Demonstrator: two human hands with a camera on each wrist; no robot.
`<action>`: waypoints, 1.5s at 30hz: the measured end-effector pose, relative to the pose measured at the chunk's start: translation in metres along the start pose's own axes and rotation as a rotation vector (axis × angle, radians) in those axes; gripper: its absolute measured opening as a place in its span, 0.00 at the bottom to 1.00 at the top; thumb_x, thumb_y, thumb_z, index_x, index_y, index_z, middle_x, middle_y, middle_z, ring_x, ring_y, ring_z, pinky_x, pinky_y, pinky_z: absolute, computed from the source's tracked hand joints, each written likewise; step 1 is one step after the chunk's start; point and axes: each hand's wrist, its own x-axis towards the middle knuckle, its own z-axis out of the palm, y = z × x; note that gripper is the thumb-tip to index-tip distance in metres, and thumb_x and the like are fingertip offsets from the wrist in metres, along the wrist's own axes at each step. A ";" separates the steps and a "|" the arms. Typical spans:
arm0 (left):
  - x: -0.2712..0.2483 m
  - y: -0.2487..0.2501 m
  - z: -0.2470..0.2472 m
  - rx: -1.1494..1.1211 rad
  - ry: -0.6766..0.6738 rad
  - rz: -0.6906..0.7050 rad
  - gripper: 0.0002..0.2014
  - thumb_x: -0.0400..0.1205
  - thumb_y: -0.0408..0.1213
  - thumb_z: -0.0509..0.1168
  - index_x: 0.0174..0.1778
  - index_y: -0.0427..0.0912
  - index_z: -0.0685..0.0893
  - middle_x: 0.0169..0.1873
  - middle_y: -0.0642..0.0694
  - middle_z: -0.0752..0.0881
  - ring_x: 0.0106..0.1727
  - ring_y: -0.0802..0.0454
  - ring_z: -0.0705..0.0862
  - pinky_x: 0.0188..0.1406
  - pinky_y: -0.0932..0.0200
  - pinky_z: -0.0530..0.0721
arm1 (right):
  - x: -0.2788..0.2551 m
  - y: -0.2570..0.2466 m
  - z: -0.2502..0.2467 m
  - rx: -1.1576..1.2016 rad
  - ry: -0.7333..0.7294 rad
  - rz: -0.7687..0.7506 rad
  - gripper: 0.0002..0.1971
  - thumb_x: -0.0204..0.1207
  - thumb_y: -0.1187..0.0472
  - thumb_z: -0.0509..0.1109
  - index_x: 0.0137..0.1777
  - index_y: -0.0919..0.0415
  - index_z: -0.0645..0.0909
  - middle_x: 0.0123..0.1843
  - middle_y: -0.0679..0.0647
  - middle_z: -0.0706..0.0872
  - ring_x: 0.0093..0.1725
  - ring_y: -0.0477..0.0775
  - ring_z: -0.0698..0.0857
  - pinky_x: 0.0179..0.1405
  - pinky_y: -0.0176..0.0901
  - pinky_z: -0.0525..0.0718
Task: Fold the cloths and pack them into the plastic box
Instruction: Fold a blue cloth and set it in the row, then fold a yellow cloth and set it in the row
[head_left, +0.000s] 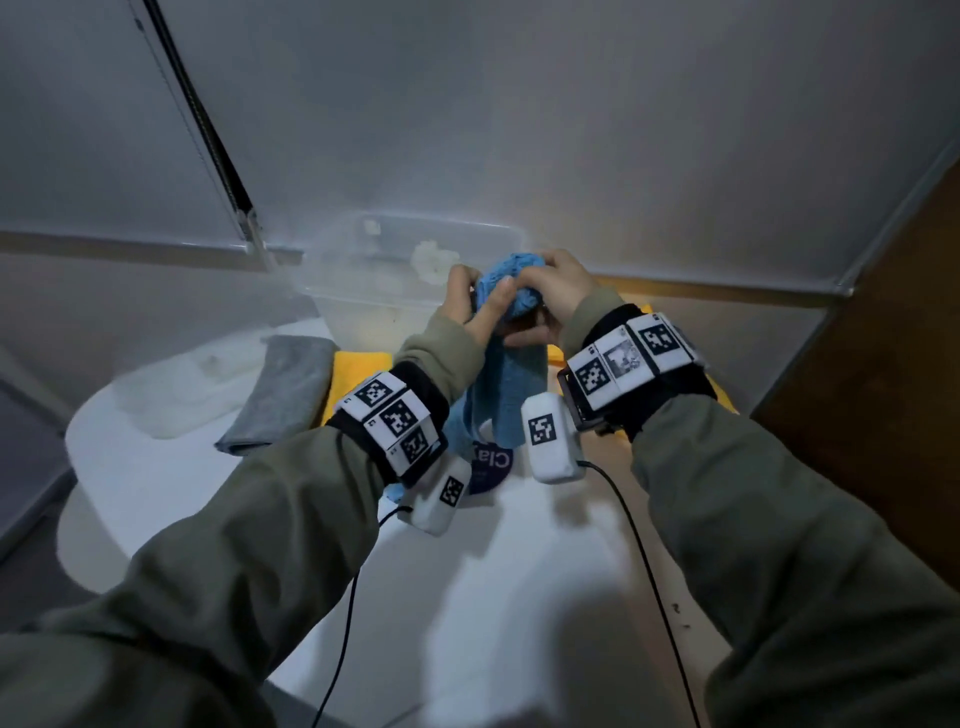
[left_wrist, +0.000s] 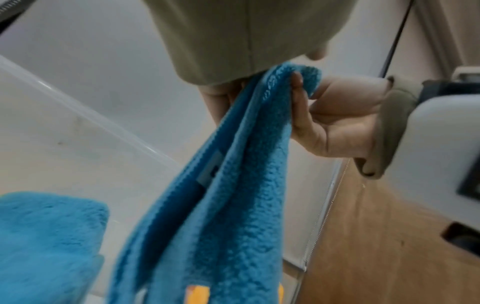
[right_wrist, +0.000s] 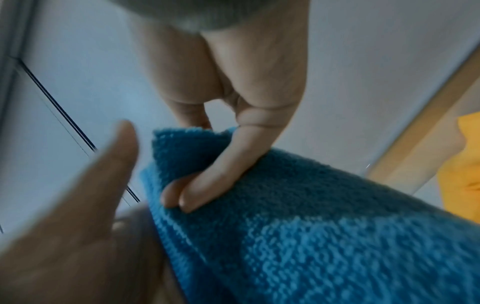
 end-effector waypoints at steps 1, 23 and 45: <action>-0.002 0.001 -0.008 -0.108 -0.031 0.011 0.20 0.70 0.52 0.63 0.47 0.45 0.64 0.36 0.52 0.77 0.36 0.61 0.78 0.34 0.71 0.78 | -0.002 -0.001 0.006 0.042 -0.021 -0.017 0.19 0.80 0.69 0.59 0.69 0.58 0.65 0.47 0.64 0.80 0.31 0.61 0.85 0.20 0.46 0.87; 0.015 -0.064 -0.107 -0.232 -0.140 -0.664 0.36 0.76 0.41 0.70 0.76 0.51 0.56 0.61 0.39 0.76 0.51 0.41 0.82 0.50 0.40 0.83 | 0.040 0.105 0.063 -0.037 -0.166 0.039 0.15 0.71 0.73 0.72 0.56 0.62 0.79 0.51 0.57 0.86 0.48 0.54 0.86 0.46 0.44 0.87; 0.014 -0.140 -0.076 1.188 -1.046 -0.297 0.57 0.65 0.73 0.63 0.80 0.56 0.34 0.81 0.51 0.31 0.83 0.44 0.36 0.75 0.25 0.47 | 0.065 0.164 0.059 -0.952 0.016 0.203 0.20 0.82 0.54 0.60 0.73 0.54 0.71 0.73 0.61 0.69 0.69 0.62 0.75 0.69 0.48 0.71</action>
